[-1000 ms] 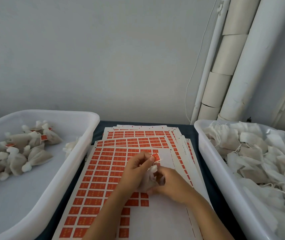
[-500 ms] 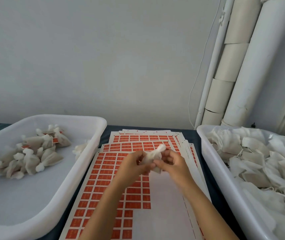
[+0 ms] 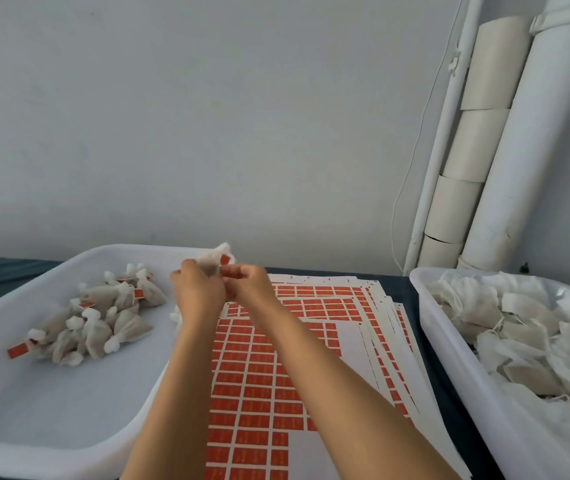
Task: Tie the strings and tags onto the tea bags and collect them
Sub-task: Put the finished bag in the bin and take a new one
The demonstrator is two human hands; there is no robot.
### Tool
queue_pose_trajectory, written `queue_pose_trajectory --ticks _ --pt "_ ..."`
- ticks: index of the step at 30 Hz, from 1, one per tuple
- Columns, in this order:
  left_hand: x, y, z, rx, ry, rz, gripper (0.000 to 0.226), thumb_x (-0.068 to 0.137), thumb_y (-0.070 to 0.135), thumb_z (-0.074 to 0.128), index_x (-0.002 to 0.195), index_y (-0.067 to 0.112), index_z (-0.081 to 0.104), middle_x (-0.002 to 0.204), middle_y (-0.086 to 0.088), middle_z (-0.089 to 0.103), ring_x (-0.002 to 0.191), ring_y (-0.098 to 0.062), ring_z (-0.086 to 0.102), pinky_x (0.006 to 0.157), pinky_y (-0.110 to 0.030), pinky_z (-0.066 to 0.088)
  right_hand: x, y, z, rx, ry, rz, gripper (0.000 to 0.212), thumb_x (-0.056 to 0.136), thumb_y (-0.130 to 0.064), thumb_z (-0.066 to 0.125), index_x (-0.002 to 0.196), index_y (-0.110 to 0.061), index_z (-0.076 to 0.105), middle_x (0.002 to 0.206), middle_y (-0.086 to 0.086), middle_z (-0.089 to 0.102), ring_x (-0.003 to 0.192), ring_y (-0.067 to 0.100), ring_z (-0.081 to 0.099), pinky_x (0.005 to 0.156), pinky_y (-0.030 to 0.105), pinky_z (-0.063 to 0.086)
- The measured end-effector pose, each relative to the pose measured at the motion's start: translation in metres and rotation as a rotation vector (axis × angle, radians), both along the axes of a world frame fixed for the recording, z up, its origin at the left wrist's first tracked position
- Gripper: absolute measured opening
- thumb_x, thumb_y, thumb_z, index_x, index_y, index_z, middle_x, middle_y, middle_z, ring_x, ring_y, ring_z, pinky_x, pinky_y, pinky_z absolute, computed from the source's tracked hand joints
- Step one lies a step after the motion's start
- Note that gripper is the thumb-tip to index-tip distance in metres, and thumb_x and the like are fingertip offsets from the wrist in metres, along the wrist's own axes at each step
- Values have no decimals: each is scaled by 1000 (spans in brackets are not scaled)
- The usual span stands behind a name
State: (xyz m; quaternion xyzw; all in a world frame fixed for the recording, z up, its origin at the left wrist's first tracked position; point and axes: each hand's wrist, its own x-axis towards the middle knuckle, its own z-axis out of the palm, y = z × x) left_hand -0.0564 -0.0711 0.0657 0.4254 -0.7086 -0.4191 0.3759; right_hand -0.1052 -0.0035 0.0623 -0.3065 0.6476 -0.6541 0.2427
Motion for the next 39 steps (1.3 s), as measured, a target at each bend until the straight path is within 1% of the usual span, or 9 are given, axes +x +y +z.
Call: queue_pose_trajectory --ticks 3,7,9,13,19,25,29,36,39 --pt "5 -1 -1 17 -204 11 39 93 12 45 128 -5 41 134 -28 38 121 -43 41 97 -45 36 5 -9 -2 21 4 30 30 93 -5 49 122 -2 58 122 16 59 102 21 59 65 10 49" --pt "7 8 -6 -53 -427 -31 44 94 26 42 132 4 39 136 -21 42 126 -40 38 105 -48 30 3 -3 5 50 70 17 29 94 -8 44 119 -8 59 118 8 63 102 18 59 81 25 50" --pt "5 15 -6 -103 -370 -55 43 94 28 45 131 8 42 135 -19 45 126 -38 39 105 -47 30 0 7 10 45 94 -9 28 95 -7 41 116 -8 59 115 8 64 105 20 59 84 27 51" --pt "-4 40 -1 -231 -186 -131 33 90 17 51 122 11 52 126 -15 53 117 -33 46 99 -45 36 -13 43 23 18 158 -137 25 95 -6 42 109 -10 62 107 5 66 99 15 61 66 10 46" --pt "-42 95 2 -200 -116 -380 28 91 15 55 119 16 53 124 -5 58 104 -20 57 82 -29 46 -53 114 34 73 225 -423 26 93 -5 40 87 -17 63 86 -4 65 82 9 61 59 15 45" --pt "-84 141 -13 -143 -101 -561 27 92 14 56 119 18 56 124 -1 59 91 -10 52 70 -22 47 -101 180 24 214 222 -746 31 89 0 42 71 -18 60 87 2 66 90 21 62 84 37 51" --pt "-101 158 -24 -139 -122 -674 27 92 11 54 118 20 56 124 1 59 85 -7 57 59 -12 43 -139 218 12 403 197 -907 20 84 -2 48 91 4 66 98 19 66 93 34 61 81 39 50" --pt "-120 175 -41 -116 -161 -780 30 92 9 53 119 22 56 125 2 58 94 -7 52 54 -9 41 -162 244 -23 709 273 -915 22 91 -13 51 110 -7 60 110 13 63 99 32 59 88 45 50" --pt "-124 177 -45 -104 -165 -787 30 92 10 54 119 23 56 125 3 58 97 -8 53 59 -11 44 -164 245 -29 819 328 -976 44 86 -28 63 124 -14 45 128 16 43 116 37 43 96 46 42"
